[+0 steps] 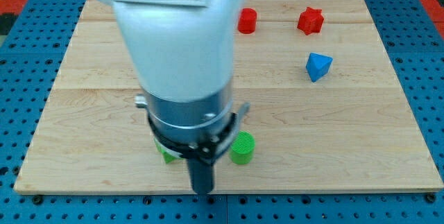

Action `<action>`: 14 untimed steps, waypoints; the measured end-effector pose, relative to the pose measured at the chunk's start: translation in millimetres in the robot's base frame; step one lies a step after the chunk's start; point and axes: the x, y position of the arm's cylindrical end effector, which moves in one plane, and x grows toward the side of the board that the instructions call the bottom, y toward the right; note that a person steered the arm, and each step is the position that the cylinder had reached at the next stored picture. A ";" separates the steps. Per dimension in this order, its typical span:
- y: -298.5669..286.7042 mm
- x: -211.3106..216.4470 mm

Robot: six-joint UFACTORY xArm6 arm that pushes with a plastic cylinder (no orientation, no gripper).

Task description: Slide the blue triangle towards the center

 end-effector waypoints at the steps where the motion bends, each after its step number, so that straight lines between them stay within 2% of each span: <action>1: 101.8 -10.8; 2: 223.3 -94.5; 3: 282.5 -199.2; 4: 248.6 -235.6; 5: 174.5 -203.2; 6: 125.5 -206.5; 7: 127.2 -246.2; 8: 162.0 -267.0; 9: 116.3 -290.1; 11: 65.4 -212.3; 13: -43.2 -195.0; 14: -1.3 -168.4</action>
